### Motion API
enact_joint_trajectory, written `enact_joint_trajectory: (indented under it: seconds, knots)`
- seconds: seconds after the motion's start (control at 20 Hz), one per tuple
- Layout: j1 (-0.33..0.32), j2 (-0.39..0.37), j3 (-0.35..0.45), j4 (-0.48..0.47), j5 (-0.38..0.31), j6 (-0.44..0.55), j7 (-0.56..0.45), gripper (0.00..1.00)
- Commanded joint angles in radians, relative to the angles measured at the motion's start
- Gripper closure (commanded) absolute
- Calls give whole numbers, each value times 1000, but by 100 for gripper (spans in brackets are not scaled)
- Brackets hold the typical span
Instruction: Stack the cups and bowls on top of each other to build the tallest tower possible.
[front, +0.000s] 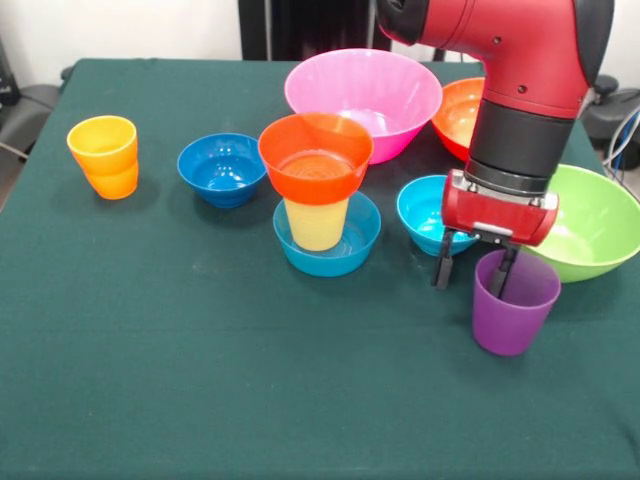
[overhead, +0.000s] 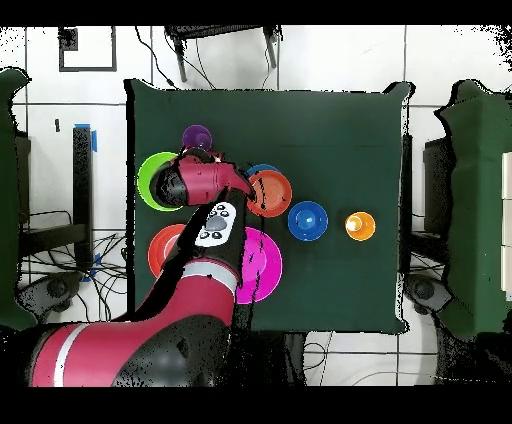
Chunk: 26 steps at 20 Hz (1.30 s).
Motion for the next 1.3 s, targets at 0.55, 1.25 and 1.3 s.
enact_joint_trajectory:
  seconds: [0.55,1.25,1.3]
  knots:
    - [2,11,57,61,6,-81,141,100]
    - [26,-74,50,70,3,20,105,100]
    - [54,-79,14,67,22,37,132,100]
